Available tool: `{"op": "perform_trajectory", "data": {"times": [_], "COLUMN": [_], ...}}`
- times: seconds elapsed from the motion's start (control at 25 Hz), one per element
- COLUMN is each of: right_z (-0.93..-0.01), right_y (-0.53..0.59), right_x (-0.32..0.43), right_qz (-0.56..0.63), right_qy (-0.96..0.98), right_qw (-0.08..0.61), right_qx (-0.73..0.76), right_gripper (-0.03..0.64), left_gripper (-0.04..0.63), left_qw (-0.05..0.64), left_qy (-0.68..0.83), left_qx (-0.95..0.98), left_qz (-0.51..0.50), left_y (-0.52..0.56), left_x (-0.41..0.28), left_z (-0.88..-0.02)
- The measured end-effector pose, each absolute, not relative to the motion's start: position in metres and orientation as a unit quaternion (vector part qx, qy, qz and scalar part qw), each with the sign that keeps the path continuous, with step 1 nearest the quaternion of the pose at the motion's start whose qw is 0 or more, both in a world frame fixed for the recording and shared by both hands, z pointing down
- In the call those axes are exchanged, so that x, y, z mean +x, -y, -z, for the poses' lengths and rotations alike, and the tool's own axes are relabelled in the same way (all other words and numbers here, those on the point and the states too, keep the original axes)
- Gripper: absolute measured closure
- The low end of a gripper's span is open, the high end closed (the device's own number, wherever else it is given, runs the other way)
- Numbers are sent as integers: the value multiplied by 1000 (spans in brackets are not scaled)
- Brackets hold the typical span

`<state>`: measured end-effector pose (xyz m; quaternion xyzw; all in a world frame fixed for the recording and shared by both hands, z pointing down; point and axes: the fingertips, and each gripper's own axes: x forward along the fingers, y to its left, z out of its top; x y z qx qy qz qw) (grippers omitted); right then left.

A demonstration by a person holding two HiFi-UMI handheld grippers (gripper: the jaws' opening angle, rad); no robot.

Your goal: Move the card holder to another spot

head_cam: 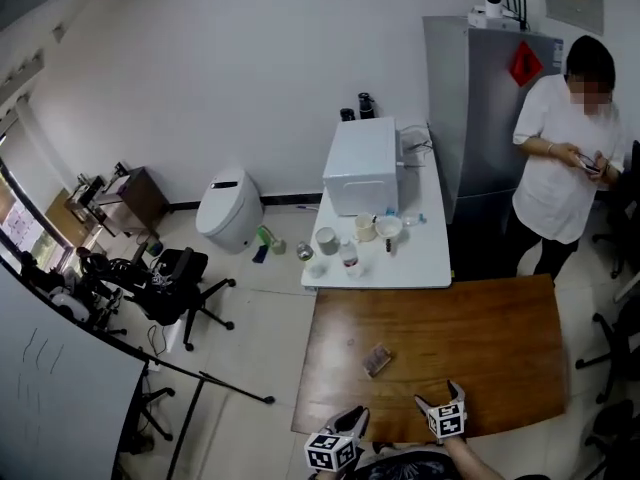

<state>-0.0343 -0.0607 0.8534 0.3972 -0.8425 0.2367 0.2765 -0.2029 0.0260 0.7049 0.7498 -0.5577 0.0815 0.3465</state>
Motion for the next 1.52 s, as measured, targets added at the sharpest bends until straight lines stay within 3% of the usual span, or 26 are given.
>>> {"op": "perform_trajectory", "data": {"times": [0.08, 0.16, 0.28, 0.52, 1.52], "right_z": [-825, -794, -750, -680, -636], "right_y": [54, 51, 47, 60, 104], "right_x": [13, 54, 116, 192, 185], "right_qz": [-239, -238, -238, -224, -161], "right_qy": [835, 826, 798, 757, 800], "right_qw": [247, 219, 170, 76, 76], "right_qx": [430, 462, 526, 609, 573], "right_gripper": [259, 464, 617, 617, 617], "left_gripper": [546, 546, 546, 546, 546], "left_qw": [339, 327, 311, 277, 289], "left_qy": [533, 514, 490, 440, 447], "left_qx": [770, 788, 810, 851, 844], "left_qz": [-88, -85, -75, -73, -59], "left_y": [-5, 16, 41, 60, 60], "left_x": [-187, -172, -146, -99, -55], "left_z": [-706, -700, -688, -664, -658]}}
